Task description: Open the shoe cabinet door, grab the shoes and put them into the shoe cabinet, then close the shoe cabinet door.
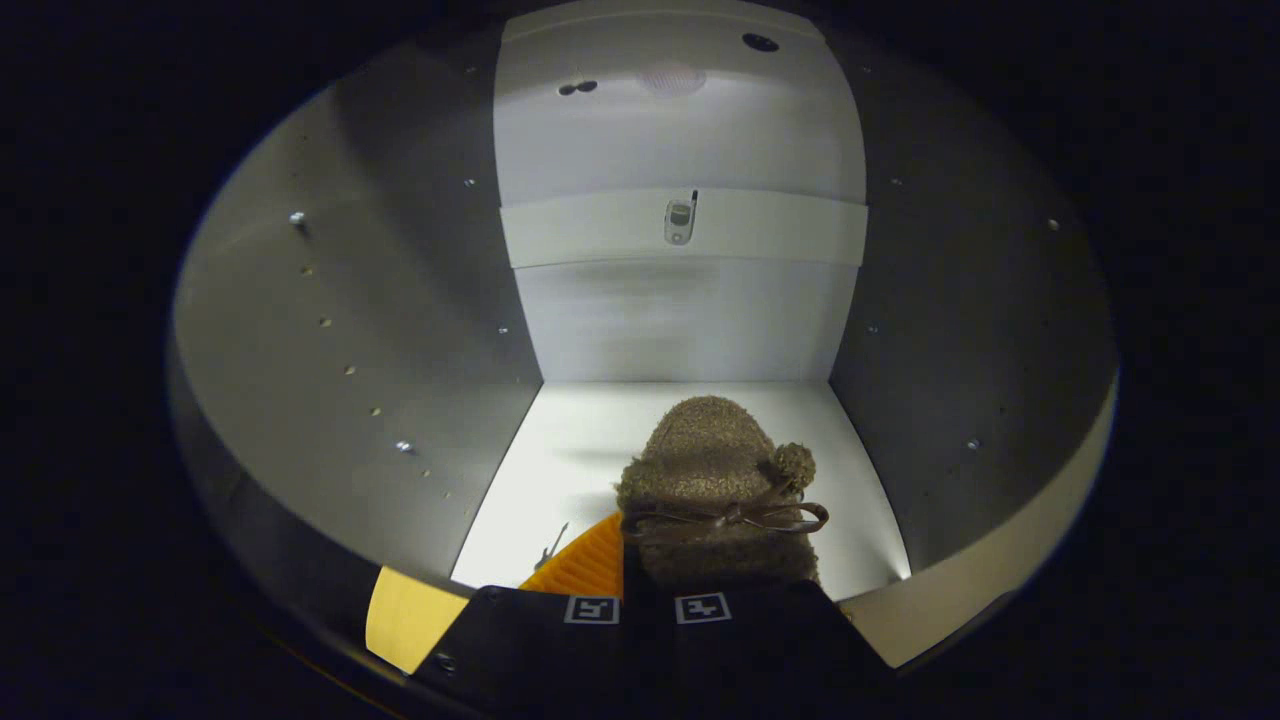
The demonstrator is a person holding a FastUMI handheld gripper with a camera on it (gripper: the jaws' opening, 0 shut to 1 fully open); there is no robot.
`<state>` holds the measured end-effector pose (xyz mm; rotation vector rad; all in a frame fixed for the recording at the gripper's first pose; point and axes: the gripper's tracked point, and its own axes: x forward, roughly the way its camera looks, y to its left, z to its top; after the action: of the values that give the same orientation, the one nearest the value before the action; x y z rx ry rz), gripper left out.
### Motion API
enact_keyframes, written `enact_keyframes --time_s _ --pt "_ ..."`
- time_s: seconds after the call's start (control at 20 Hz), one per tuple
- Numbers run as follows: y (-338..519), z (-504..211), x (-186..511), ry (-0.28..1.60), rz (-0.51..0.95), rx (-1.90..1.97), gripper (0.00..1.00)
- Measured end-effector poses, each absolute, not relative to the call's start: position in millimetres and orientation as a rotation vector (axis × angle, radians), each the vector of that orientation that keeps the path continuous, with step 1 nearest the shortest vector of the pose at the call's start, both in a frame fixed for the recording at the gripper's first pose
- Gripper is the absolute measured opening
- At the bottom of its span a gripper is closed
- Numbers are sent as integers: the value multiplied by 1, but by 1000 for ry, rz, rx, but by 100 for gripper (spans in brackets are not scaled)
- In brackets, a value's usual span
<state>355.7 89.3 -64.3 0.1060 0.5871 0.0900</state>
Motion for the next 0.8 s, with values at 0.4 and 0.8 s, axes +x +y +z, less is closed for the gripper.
enact_keyframes --time_s 0.4,0.8 --pt "95 -105 424 636 58 87 6" --pt "102 -118 435 645 40 35 9"
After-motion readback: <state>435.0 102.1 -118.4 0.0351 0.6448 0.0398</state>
